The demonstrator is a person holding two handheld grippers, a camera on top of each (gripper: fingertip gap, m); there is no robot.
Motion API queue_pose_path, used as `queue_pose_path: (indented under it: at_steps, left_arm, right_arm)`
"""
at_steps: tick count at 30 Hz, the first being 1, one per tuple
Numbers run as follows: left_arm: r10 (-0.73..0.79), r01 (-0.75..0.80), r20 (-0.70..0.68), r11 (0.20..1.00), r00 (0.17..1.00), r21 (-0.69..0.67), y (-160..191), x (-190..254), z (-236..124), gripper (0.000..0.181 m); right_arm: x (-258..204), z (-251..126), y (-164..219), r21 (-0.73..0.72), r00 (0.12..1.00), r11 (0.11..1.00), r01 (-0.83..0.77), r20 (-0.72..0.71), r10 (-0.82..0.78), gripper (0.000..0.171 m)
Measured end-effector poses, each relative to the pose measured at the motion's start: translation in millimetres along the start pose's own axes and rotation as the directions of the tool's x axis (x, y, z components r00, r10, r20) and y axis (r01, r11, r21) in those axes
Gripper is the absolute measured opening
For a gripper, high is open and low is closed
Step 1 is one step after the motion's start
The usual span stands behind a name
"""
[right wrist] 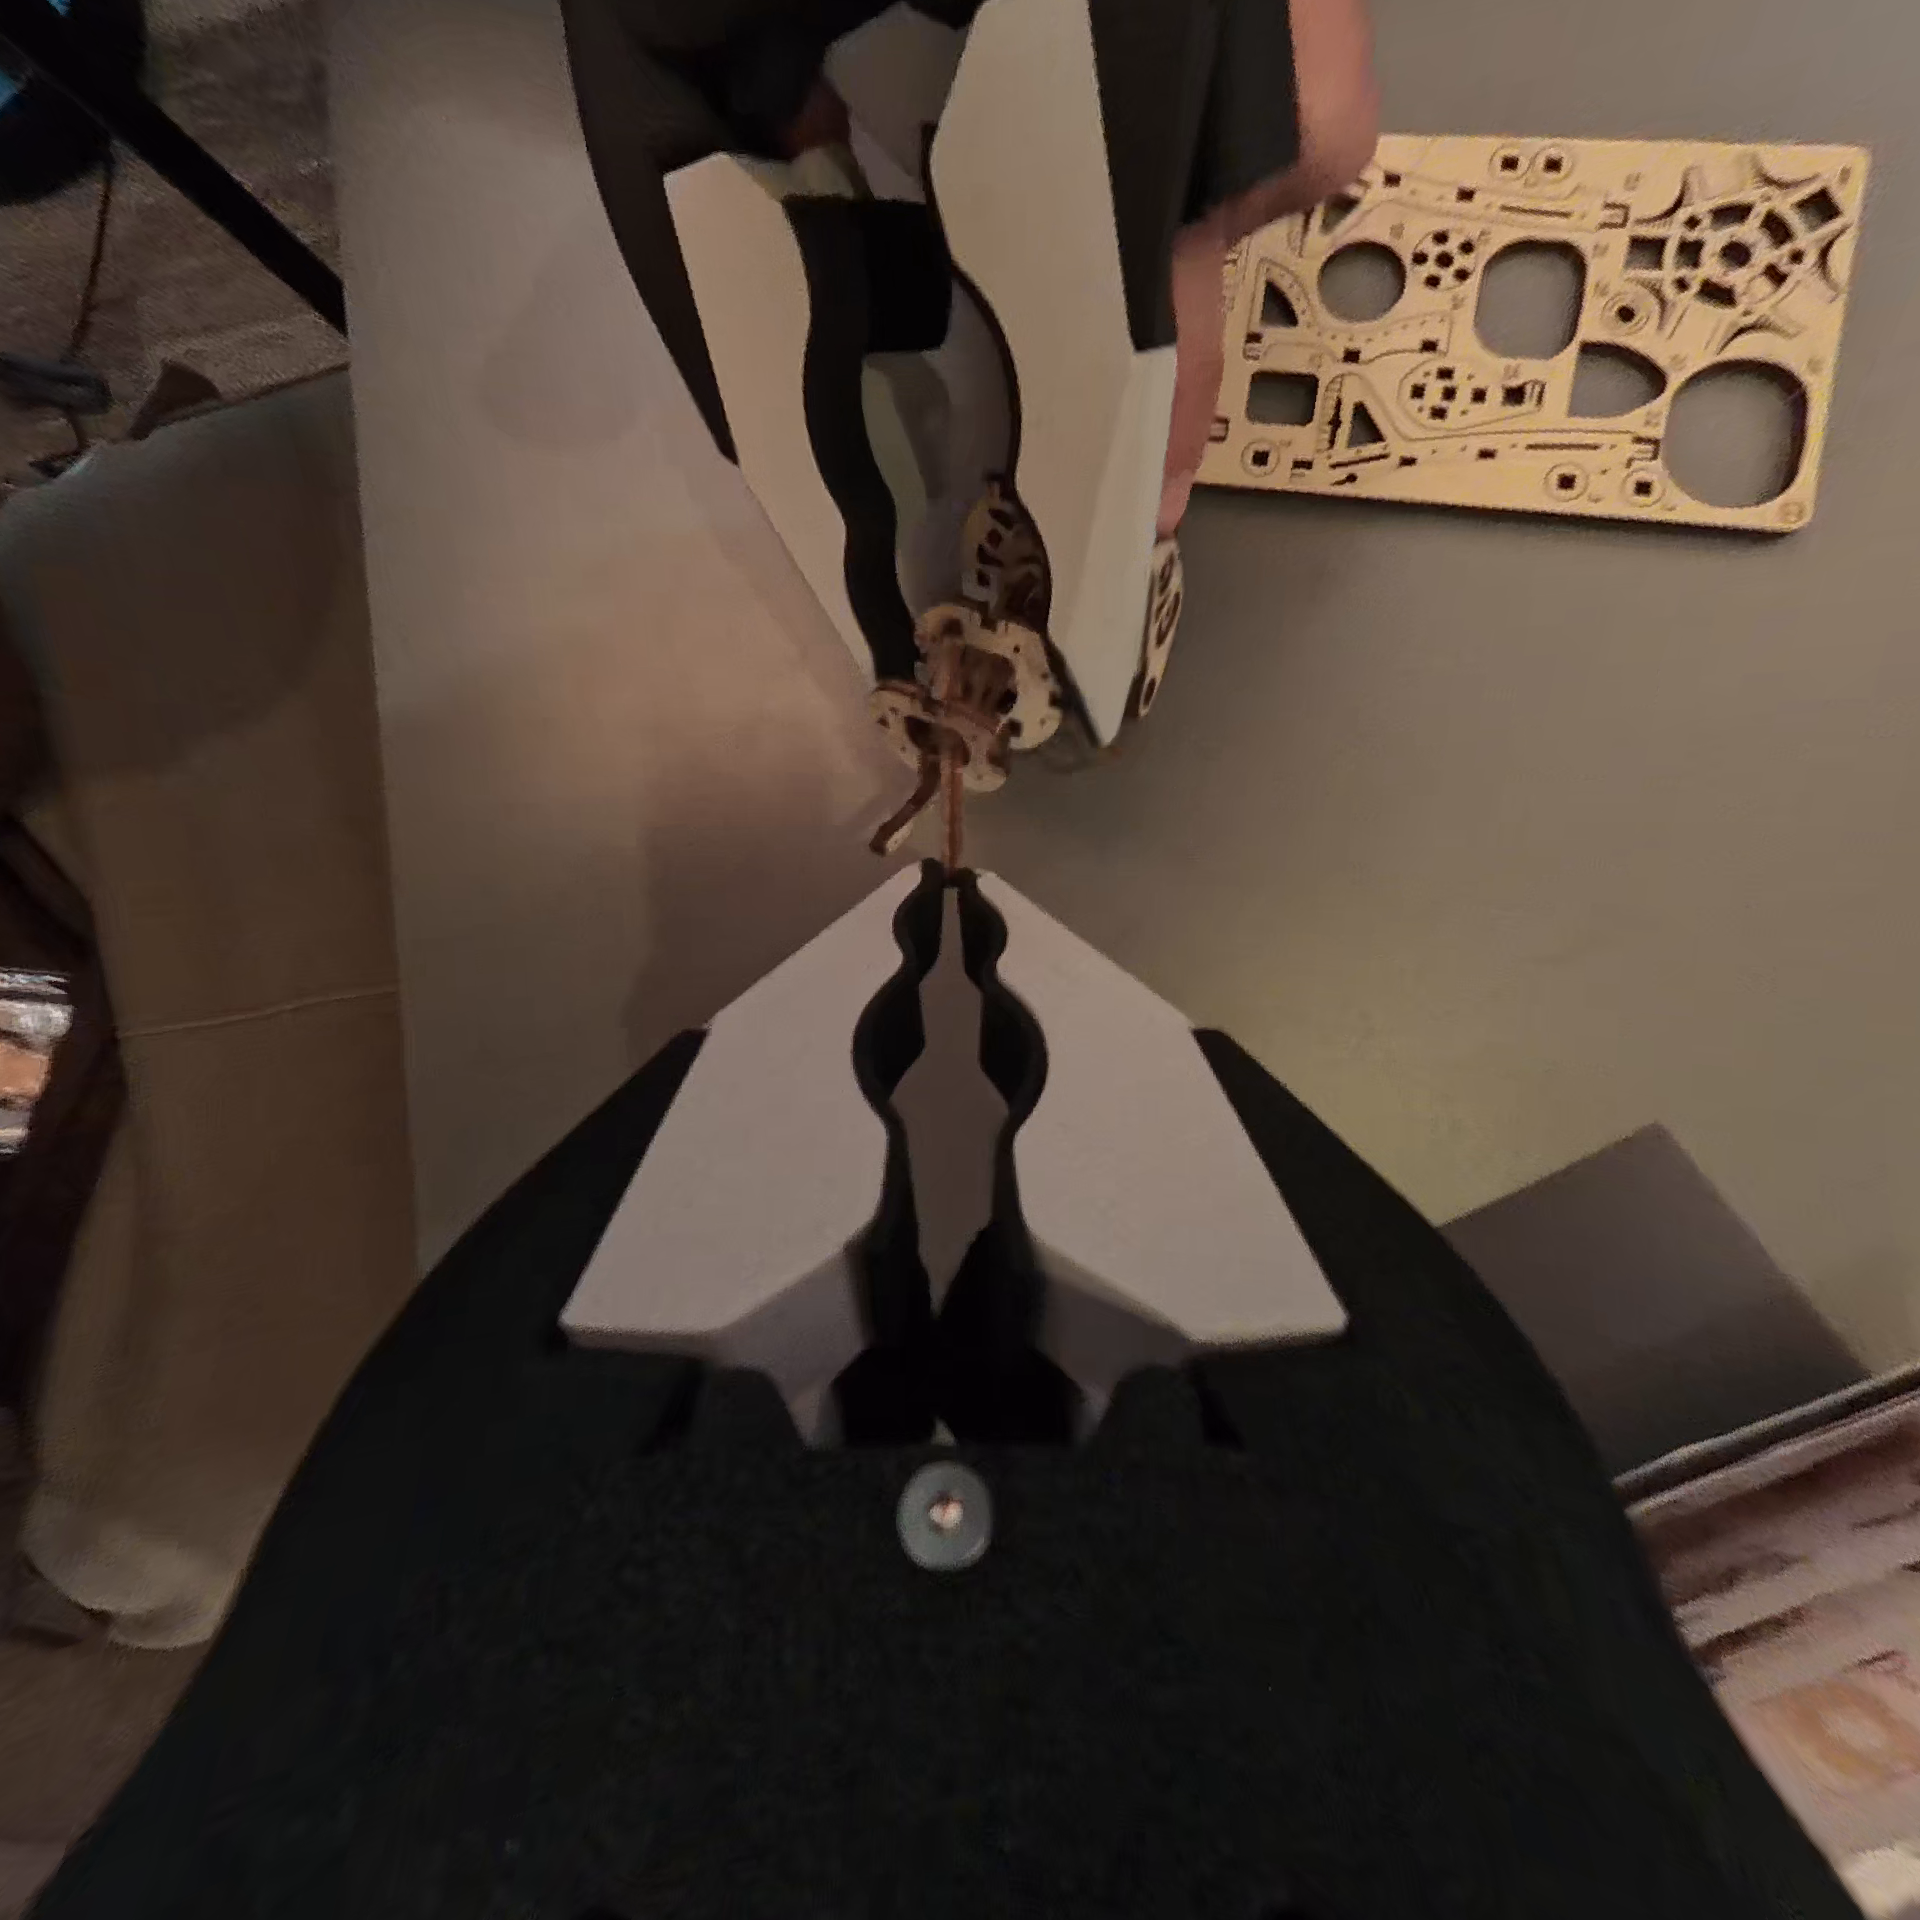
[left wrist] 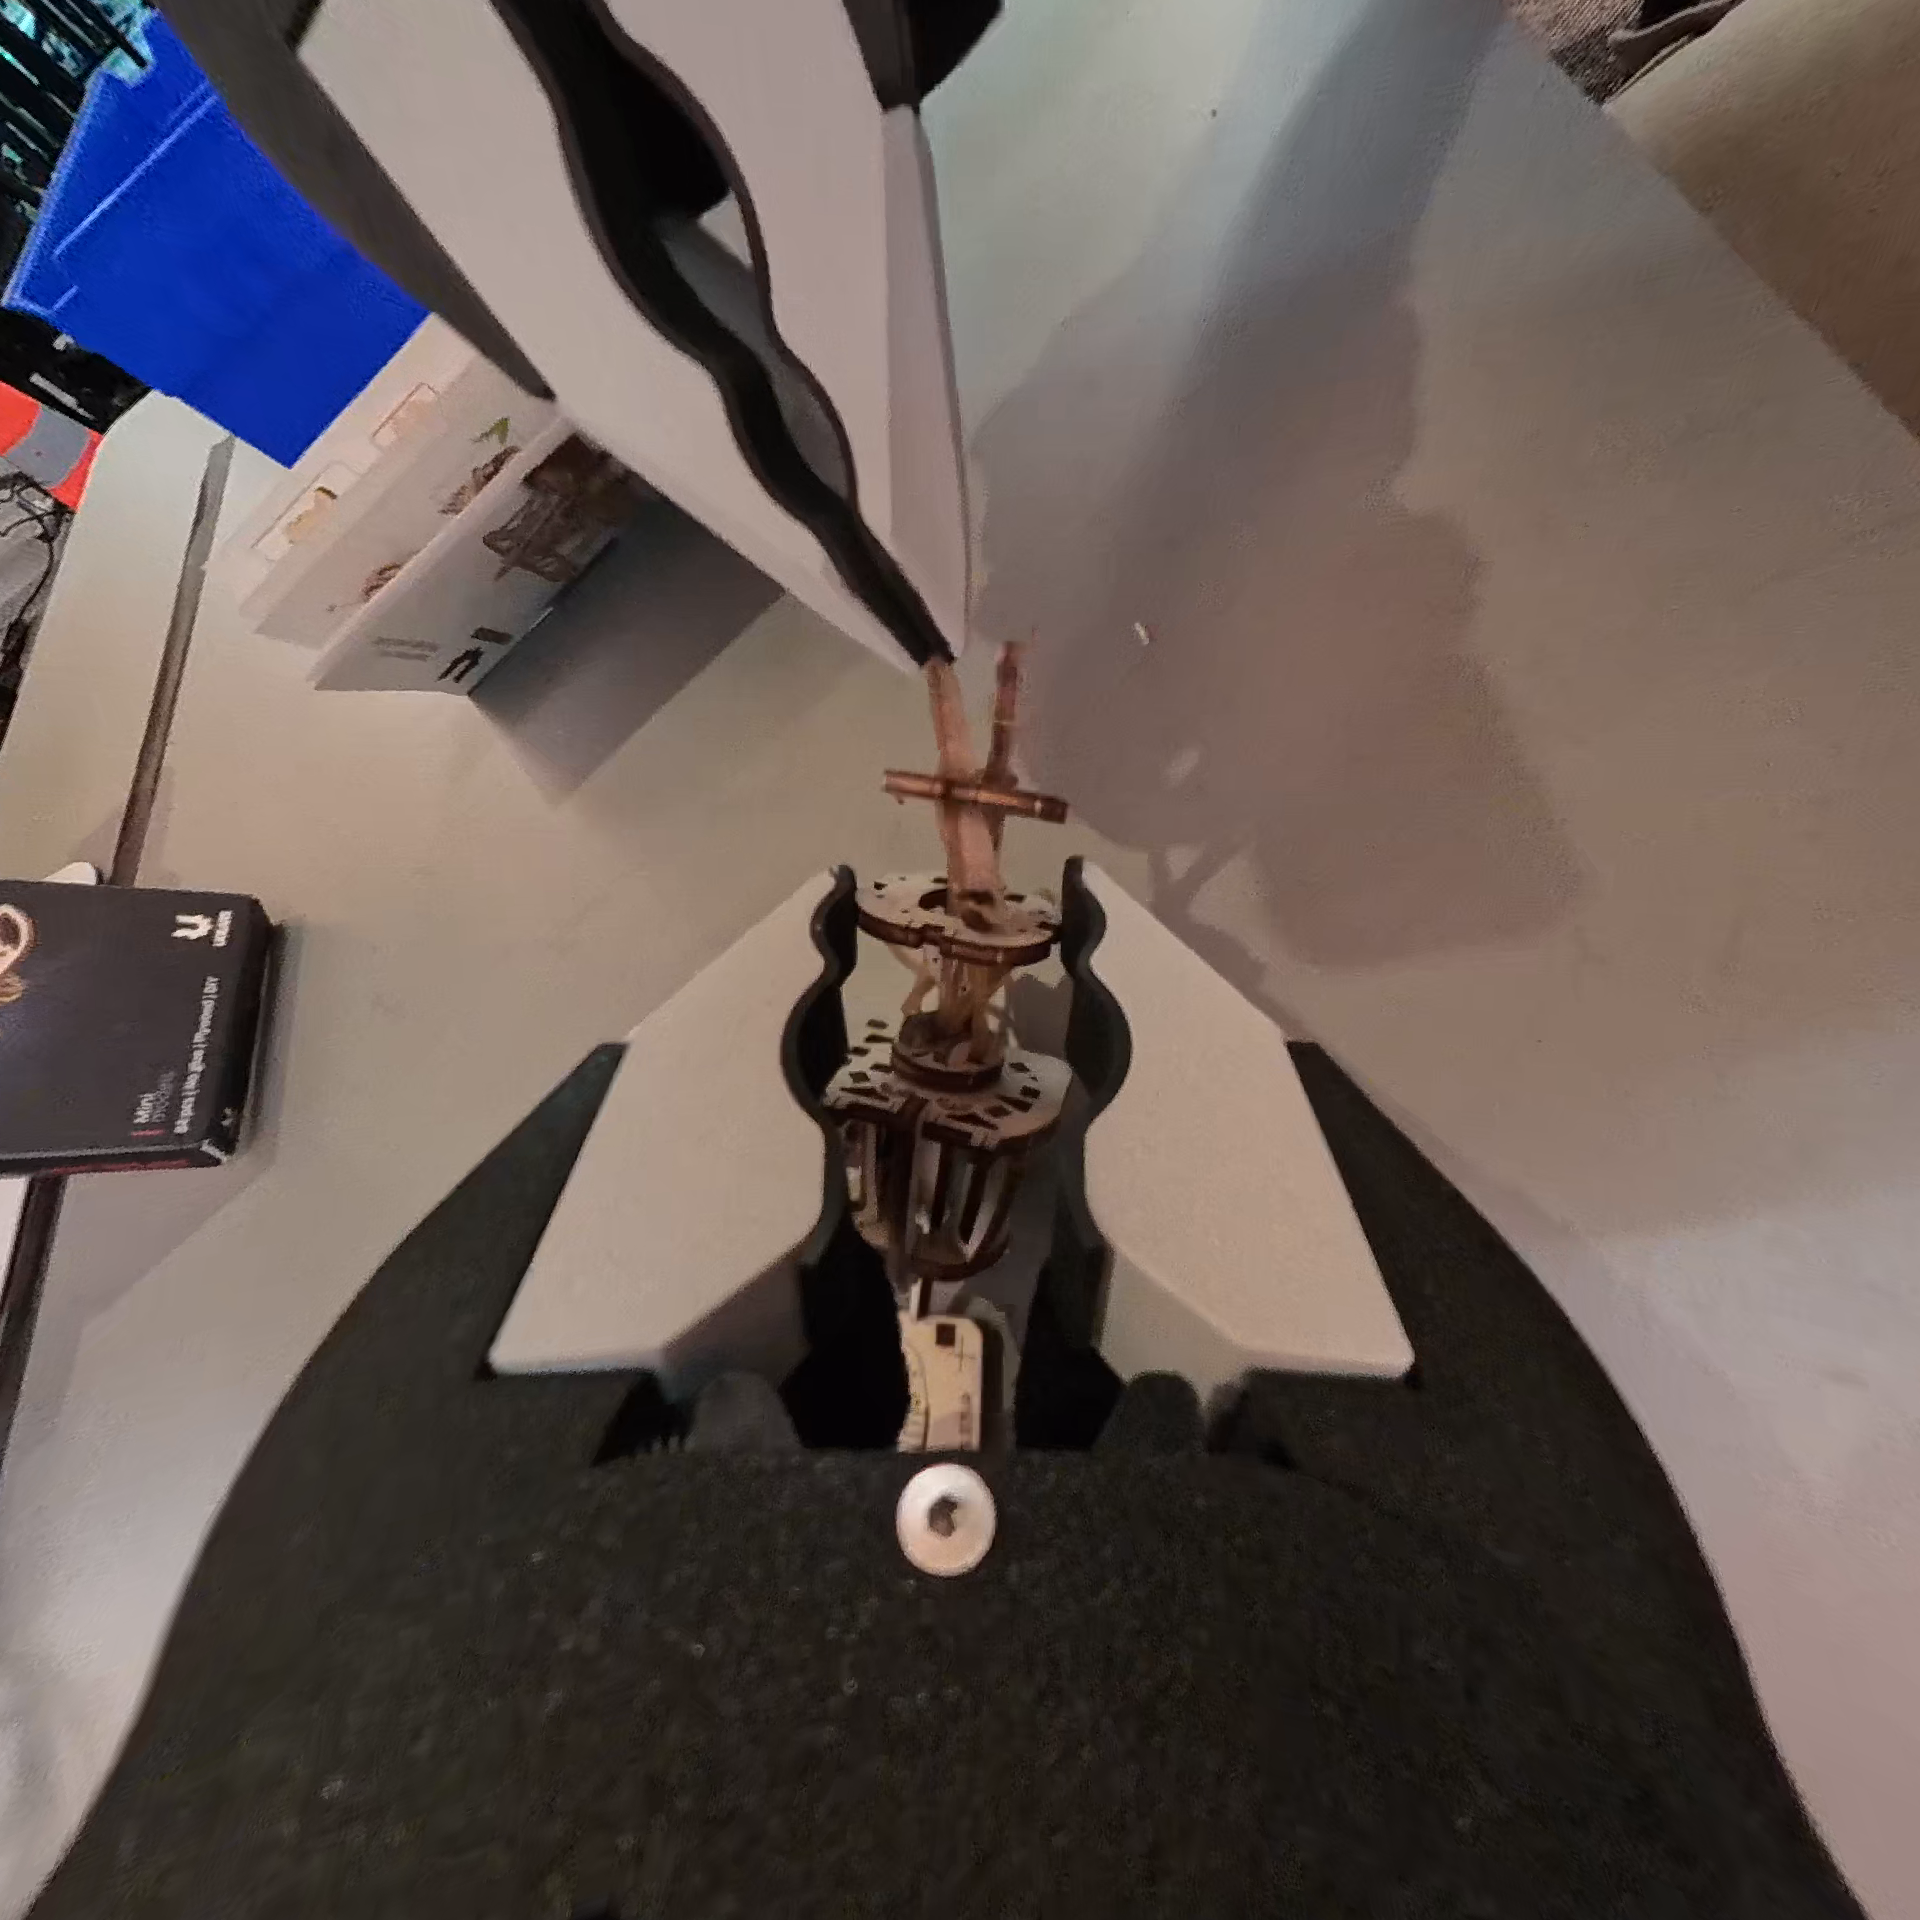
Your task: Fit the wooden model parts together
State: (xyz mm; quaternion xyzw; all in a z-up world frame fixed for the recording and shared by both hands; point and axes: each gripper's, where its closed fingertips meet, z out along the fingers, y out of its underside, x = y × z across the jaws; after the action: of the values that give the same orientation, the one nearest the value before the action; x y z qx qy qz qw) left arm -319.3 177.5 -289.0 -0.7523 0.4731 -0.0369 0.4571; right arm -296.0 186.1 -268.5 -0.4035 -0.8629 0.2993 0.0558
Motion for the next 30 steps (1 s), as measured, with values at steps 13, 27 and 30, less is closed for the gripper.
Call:
queue_pose_path:
  at_steps: [13, 27, 30]
  left_arm:
    - [-0.05, 0.051, 0.026, 0.999, 0.998, -0.011, 9.5, -7.2, -5.5, 0.037]
    - [-0.134, 0.134, 0.007, 0.991, 0.991, 0.025, 8.3, -10.1, -7.1, 0.037]
    - [-0.168, 0.168, -0.004, 0.985, 0.986, 0.049, 8.0, -11.8, -8.2, 0.037]
  right_arm:
    - [4.2, -9.0, 6.9, 0.082, 0.996, 0.994, -0.072, -0.051, 0.076, 0.002]
    - [8.7, -8.0, 2.0, 0.195, 0.985, 0.981, -0.004, -0.17, 0.038, 0.002]
    - [11.1, -10.2, -1.2, 0.277, 0.98, 0.961, -0.008, -0.187, 0.062, 0.002]
